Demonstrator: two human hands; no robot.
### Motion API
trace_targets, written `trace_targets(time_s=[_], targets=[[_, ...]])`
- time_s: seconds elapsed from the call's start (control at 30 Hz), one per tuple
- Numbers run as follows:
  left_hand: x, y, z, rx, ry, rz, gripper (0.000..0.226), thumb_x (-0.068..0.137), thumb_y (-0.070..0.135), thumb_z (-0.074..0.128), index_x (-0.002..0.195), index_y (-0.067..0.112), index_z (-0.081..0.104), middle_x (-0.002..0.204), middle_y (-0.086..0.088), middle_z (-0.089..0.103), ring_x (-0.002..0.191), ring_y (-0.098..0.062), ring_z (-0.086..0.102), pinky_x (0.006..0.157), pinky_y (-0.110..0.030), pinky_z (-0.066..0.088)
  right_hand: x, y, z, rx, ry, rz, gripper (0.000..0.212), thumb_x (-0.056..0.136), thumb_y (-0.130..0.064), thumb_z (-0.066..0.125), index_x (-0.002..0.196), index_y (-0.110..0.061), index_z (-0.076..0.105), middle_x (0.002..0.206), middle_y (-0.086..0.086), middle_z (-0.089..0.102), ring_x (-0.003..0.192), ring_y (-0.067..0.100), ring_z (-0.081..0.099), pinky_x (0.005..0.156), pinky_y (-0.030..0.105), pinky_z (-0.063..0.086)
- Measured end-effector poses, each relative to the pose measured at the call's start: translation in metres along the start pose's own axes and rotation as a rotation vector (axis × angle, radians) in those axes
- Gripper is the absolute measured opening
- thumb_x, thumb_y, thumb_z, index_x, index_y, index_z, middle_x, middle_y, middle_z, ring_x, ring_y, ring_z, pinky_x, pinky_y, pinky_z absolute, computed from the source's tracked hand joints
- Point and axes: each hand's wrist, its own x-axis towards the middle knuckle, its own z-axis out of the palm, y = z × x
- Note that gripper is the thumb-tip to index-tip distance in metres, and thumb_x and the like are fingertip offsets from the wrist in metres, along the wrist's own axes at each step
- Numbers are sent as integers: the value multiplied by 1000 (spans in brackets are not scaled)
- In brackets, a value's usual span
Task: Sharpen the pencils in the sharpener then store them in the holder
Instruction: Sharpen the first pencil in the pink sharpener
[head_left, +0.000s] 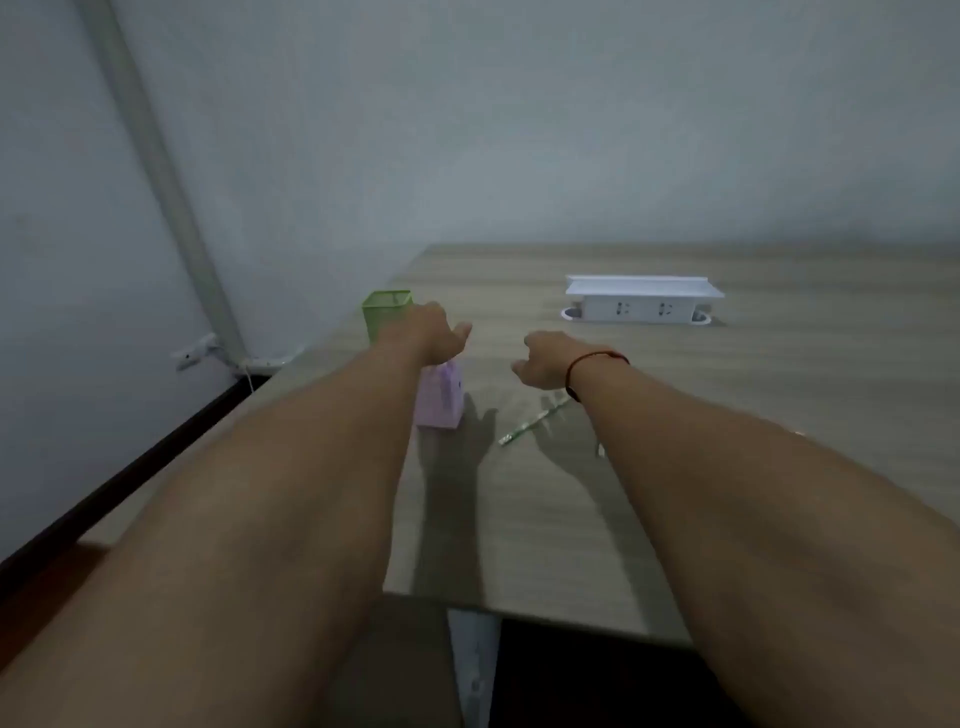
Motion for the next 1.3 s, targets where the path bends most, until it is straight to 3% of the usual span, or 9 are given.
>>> trace_targets(time_s=[0.07,0.17,0.3,0.43,0.5,0.67,0.8,0.93,1.3], targets=[[-23,-2,18,-5,-91,15,64,90,59,42,120,5,54,134,-17,53,121,-33,52,97,-36,43,-17,2,27,-20,-64,2,54,98,-39,44,143,-9,42,148,13,43,135,31,43,111,39,36],[-48,-9,43,-54,-24,68,51,85,38,60,124,6,51,131,-17,54,117,-33,53,94,-35,44,-44,1,67,1,-114,-35,47,98,-39,44,130,-7,55,139,16,53,126,32,51,105,36,41],[-72,-15,37,-80,44,67,44,80,24,62,120,6,56,121,-18,59,108,-34,57,87,-37,49,-59,-8,78,126,33,-8,44,97,-38,47,112,0,63,120,21,63,110,34,60,89,35,48],[-83,-24,28,-57,-18,60,53,78,33,65,125,13,54,122,-12,59,107,-30,58,88,-39,53,-67,-20,66,97,74,6,31,92,-5,57,122,1,59,129,22,56,118,36,57,96,36,48],[-85,-27,28,-25,-19,47,60,79,45,61,131,17,48,131,-11,53,115,-31,52,95,-42,49,-68,-22,63,95,108,9,32,93,3,48,124,4,56,131,24,54,120,38,55,98,38,46],[-99,-31,48,-86,-14,24,56,92,52,16,133,21,36,145,-14,33,129,-37,30,105,-49,27,-78,-21,68,28,90,3,32,97,3,42,126,6,55,131,24,55,121,35,56,97,36,46],[-100,-31,51,-277,71,8,40,102,22,17,132,13,41,148,-10,36,130,-30,32,104,-42,25,-85,-13,60,-64,117,-6,35,95,3,41,128,-2,54,133,18,55,121,33,55,98,39,44],[-95,-28,51,-358,92,-26,44,101,23,17,133,16,47,142,-15,43,130,-27,35,105,-39,25,-78,-5,39,-99,177,-47,38,93,2,42,127,-10,56,130,15,56,118,34,56,97,40,44],[-90,-32,57,-385,99,-39,45,101,25,18,137,21,44,144,-14,41,133,-28,33,107,-38,25,-73,-7,37,-86,219,-74,38,92,5,41,124,-8,57,126,16,57,112,35,59,93,40,48]])
